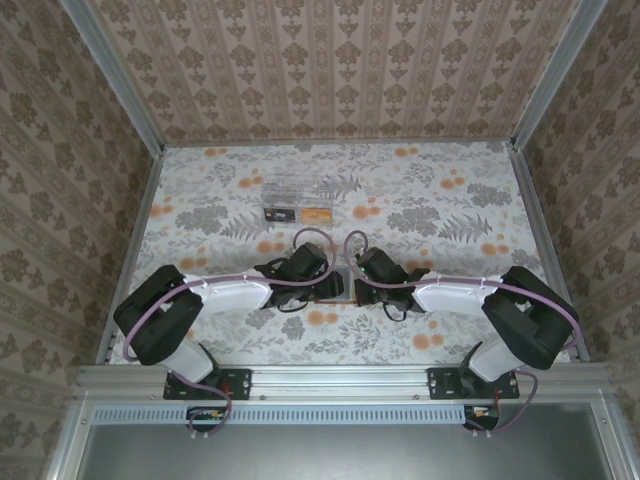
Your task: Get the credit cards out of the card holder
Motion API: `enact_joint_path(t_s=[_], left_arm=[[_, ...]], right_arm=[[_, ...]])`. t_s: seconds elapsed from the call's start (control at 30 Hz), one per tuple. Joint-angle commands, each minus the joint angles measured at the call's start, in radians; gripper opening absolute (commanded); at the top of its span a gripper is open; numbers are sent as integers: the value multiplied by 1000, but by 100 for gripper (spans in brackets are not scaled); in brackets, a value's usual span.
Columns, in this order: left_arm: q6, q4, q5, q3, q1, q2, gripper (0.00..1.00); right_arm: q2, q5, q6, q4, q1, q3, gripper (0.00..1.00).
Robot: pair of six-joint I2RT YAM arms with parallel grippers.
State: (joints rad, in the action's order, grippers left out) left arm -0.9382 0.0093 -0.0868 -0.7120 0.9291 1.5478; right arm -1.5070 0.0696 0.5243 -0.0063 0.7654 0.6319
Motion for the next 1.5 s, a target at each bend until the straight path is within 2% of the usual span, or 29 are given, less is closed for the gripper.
enact_joint_path(t_s=[0.0, 0.33, 0.63, 1.47], left_arm=[[26, 36, -37, -21, 13, 3, 57], [46, 11, -29, -28, 16, -38, 69], [87, -86, 48, -46, 19, -86, 70], [45, 78, -81, -30, 14, 61, 66]], right_arm=[[-19, -19, 11, -1, -5, -8, 7], [-28, -24, 14, 1, -5, -8, 7], [-32, -25, 18, 2, -5, -8, 6], [-51, -36, 23, 4, -5, -3, 7]])
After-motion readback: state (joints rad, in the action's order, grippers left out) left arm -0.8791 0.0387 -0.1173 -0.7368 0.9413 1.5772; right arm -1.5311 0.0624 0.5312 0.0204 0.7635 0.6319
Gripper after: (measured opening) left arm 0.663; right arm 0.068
